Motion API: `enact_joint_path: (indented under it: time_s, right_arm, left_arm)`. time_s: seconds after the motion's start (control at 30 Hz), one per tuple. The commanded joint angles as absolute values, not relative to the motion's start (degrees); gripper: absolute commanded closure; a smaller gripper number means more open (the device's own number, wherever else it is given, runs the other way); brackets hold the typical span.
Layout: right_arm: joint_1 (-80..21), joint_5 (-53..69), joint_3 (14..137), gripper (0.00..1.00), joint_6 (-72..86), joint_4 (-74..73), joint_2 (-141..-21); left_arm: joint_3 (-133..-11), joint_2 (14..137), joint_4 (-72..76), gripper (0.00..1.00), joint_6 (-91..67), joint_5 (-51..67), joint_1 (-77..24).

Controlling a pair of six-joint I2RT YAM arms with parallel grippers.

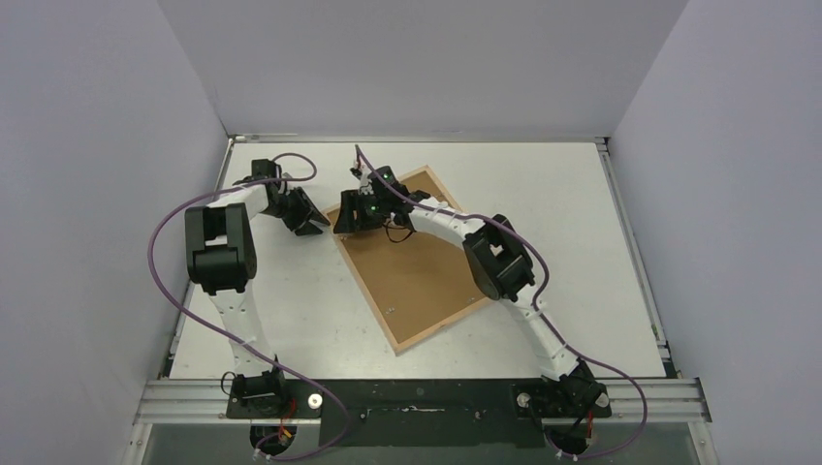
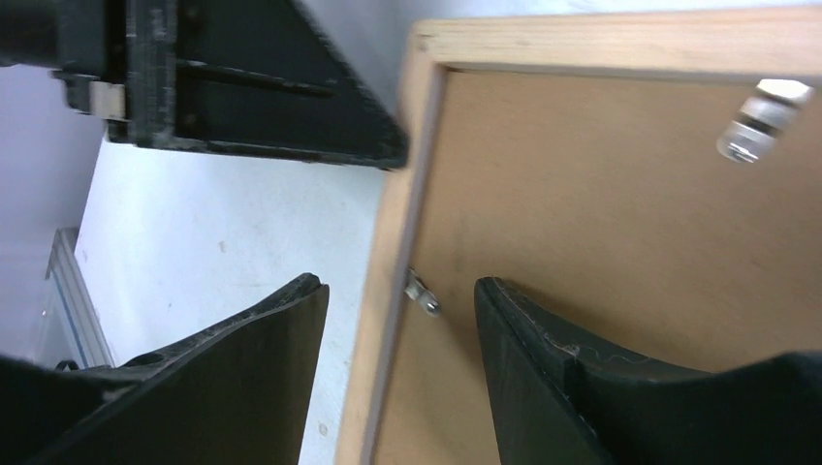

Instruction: Put the photo into the frame

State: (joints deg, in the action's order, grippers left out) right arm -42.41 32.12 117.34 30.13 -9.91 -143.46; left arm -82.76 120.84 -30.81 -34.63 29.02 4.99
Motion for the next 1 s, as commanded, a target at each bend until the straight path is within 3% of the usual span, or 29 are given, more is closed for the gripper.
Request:
enact_joint_path:
  time_s: [0.0, 0.27, 0.5, 0.63, 0.97]
  right_arm:
    - [-39.70, 24.36, 112.24, 0.41, 34.22, -6.95, -134.74]
    - [-33.84, 13.48, 99.17, 0.40, 31.76, -11.65, -119.63]
    - [-32.52, 10.39, 101.29, 0.46, 28.07, -23.82, -118.17]
    - [-29.93, 3.37, 99.83, 0.43, 26.56, -28.48, -115.79]
    - [-19.40, -2.73, 93.04, 0.30, 18.03, -35.42, -110.16]
  left_arm:
    - [-85.09, 120.70, -34.28, 0.64, -31.77, 24.59, 5.71]
    - [-82.61, 113.93, -33.77, 0.55, -29.28, 26.22, 5.71]
    - [-71.54, 106.88, -29.46, 0.46, -32.35, 27.44, 5.29]
    - [-63.33, 100.41, -25.61, 0.36, -35.35, 24.63, 1.89]
    - [-55.20, 95.61, -23.21, 0.35, -38.77, 19.67, -7.94]
